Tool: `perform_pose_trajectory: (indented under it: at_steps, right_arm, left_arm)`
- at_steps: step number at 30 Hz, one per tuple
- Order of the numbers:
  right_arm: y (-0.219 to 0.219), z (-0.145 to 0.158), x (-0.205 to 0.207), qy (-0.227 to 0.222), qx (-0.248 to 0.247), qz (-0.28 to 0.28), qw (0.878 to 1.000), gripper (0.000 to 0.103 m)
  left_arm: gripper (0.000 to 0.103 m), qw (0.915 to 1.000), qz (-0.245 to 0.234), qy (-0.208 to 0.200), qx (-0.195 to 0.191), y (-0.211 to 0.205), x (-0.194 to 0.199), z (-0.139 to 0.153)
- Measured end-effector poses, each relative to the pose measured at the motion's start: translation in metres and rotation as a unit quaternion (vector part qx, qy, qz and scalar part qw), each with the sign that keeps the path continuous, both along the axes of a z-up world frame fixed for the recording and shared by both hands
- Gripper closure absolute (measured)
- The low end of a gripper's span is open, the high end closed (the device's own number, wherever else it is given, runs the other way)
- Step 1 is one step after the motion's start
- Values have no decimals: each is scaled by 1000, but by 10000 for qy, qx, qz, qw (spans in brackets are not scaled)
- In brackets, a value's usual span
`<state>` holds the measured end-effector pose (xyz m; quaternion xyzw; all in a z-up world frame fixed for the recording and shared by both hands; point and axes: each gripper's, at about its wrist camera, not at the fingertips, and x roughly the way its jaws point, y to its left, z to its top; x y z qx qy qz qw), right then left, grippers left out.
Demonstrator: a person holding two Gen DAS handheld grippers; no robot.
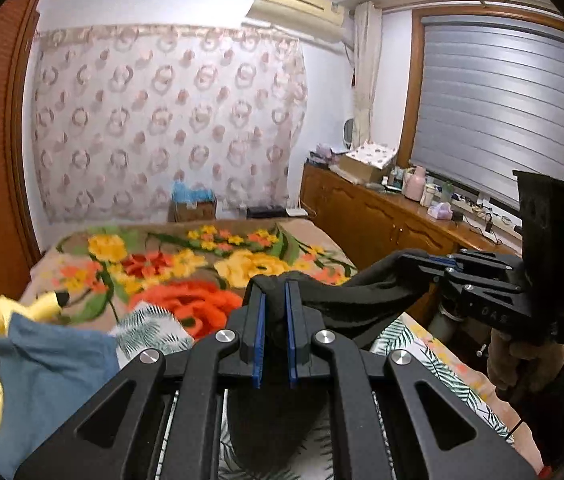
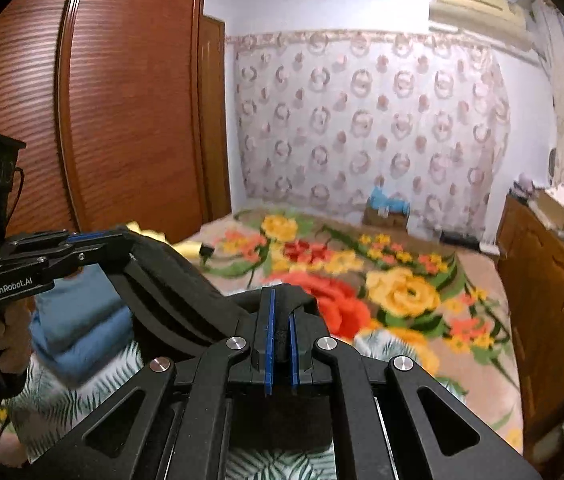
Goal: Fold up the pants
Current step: 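Lift the gripped garment end high above the bed with both grippers, then lower the garment end with both grippers, folding it over the garment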
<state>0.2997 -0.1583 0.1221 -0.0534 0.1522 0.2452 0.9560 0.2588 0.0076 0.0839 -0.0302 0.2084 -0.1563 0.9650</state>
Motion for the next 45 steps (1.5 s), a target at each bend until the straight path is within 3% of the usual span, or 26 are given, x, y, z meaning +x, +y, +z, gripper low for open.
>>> perform_pose_trajectory:
  at_steps: [4, 9, 15, 27, 37, 45]
  right_arm:
    - [4, -3, -10, -107, 76, 14, 9999, 97]
    - [4, -47, -26, 304, -69, 20, 9995, 97]
    - [10, -72, -59, 537, -128, 6, 9985, 97]
    - [5, -91, -119, 782, -211, -191, 9965, 97]
    - [2, -95, -172, 817, -215, -208, 9962, 97]
    - [-6, -98, -200, 867, -92, -149, 9961, 97]
  left_arm:
    - [93, 9999, -9, 41, 96, 2, -12, -10]
    - [93, 9990, -51, 428, 94, 2, -31, -46]
    - [93, 9983, -166, 567, 9, -4, -71, -70]
    - [93, 9968, -256, 763, 34, -15, -131, -105]
    - [93, 9965, -394, 733, -5, -30, -182, -109]
    - [93, 9958, -398, 824, 34, -31, -200, -112]
